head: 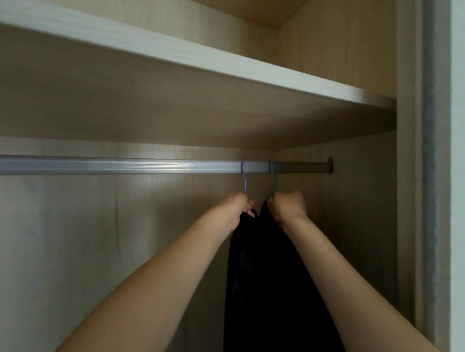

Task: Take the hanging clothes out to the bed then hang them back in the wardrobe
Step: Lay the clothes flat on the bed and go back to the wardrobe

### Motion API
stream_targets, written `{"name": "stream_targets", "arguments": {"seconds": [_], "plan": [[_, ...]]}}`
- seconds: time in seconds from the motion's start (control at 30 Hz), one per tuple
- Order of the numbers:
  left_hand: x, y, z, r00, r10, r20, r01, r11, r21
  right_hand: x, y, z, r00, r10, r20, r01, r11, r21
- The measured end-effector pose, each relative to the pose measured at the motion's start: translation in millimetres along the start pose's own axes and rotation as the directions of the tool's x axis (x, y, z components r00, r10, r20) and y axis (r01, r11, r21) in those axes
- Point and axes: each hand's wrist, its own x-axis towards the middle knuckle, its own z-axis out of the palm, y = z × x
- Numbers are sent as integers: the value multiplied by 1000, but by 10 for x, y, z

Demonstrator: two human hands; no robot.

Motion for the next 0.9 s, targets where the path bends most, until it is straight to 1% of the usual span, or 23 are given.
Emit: {"name": "stream_targets", "arguments": {"seconds": [0.07, 0.1, 0.2, 0.27, 0.4, 0.5, 0.6, 0.73, 0.9], "plan": [[-40, 66, -22, 999, 42, -35, -42, 999, -8, -24, -95, 4, 999, -38, -13, 38, 999, 39], [-73, 111, -29, 998, 48, -31, -49, 998, -38, -61, -166, -17, 999, -52, -11, 52, 997, 49], [-203, 233, -114, 998, 44, 37, -37, 983, -181, -208, -320, -97, 996, -81, 29, 80, 995, 56], [-279, 253, -242, 997, 35, 65, -18, 968, -250, -411, -335, -163, 996, -65, 58, 59, 993, 106], [-398, 97, -651, 999, 9, 50, 5, 960, -280, -882, -173, -275, 995, -32, 99, 10, 977, 214], [-482, 47, -956, 997, -5, 82, 31, 948, -316, -1139, -35, -343, 987, 43, 152, -76, 973, 217], [-560, 183, -1114, 996, 12, 84, 14, 954, -300, -1267, 35, -351, 984, 85, 156, -115, 974, 195], [-672, 429, -1199, 996, 39, 83, -16, 965, -262, -1439, 48, -305, 988, 70, 136, -101, 966, 238], [-913, 641, -1260, 987, 77, 144, -51, 982, -180, -1695, -7, -335, 991, 48, 124, -77, 966, 246]]}}
